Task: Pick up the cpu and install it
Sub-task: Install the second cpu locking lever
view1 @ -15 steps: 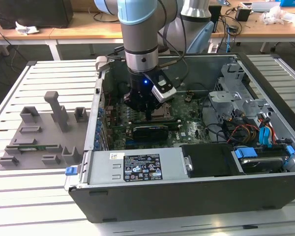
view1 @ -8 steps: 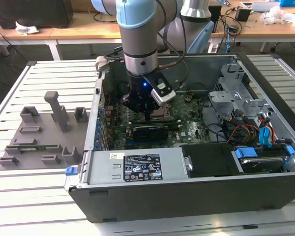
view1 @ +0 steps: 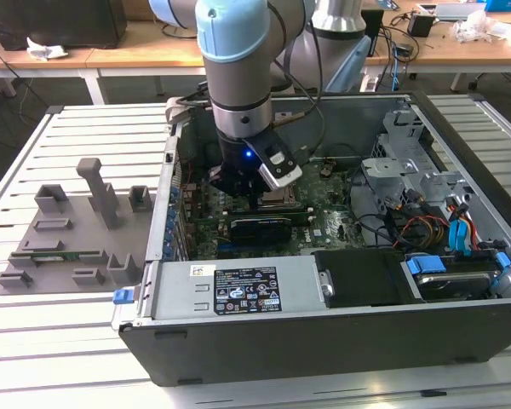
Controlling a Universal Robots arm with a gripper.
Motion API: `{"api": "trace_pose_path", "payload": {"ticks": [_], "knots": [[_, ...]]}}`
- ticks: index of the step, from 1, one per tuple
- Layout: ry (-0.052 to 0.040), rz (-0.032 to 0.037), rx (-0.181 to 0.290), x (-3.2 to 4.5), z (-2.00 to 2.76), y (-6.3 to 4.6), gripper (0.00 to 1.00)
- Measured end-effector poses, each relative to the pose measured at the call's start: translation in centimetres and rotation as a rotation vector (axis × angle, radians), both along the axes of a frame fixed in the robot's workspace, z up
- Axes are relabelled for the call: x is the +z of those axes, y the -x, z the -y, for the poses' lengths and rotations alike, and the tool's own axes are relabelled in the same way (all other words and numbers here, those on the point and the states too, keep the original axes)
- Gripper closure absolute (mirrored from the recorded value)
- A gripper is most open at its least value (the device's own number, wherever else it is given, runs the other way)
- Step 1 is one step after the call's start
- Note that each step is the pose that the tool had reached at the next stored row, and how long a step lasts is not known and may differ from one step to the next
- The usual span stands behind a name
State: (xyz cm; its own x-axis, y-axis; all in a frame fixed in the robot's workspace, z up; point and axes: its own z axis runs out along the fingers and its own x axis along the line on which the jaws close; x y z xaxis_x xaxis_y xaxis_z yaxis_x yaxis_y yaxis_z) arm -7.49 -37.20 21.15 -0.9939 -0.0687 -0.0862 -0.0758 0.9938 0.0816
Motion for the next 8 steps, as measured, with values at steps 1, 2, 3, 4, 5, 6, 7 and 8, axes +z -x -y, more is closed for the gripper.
{"api": "trace_pose_path", "payload": {"ticks": [1, 2, 3, 4, 5, 6, 7, 8], "knots": [[-0.0083, 0.0, 0.0, -0.01, 0.13, 0.01, 0.89], [-0.0199, 0.0, 0.0, -0.01, 0.29, 0.01, 0.89], [-0.0305, 0.0, 0.0, -0.02, 0.41, 0.01, 0.89], [-0.0482, 0.0, 0.0, -0.03, 0.58, 0.01, 0.89], [-0.0623, 0.0, 0.0, -0.04, 0.65, 0.02, 0.89], [-0.0726, 0.0, 0.0, -0.06, 0.69, 0.04, 0.89], [-0.0841, 0.0001, 0.0, -0.09, 0.73, 0.06, 0.89], [-0.0879, 0.0001, -0.001, -0.11, 0.76, 0.07, 0.89]]}}
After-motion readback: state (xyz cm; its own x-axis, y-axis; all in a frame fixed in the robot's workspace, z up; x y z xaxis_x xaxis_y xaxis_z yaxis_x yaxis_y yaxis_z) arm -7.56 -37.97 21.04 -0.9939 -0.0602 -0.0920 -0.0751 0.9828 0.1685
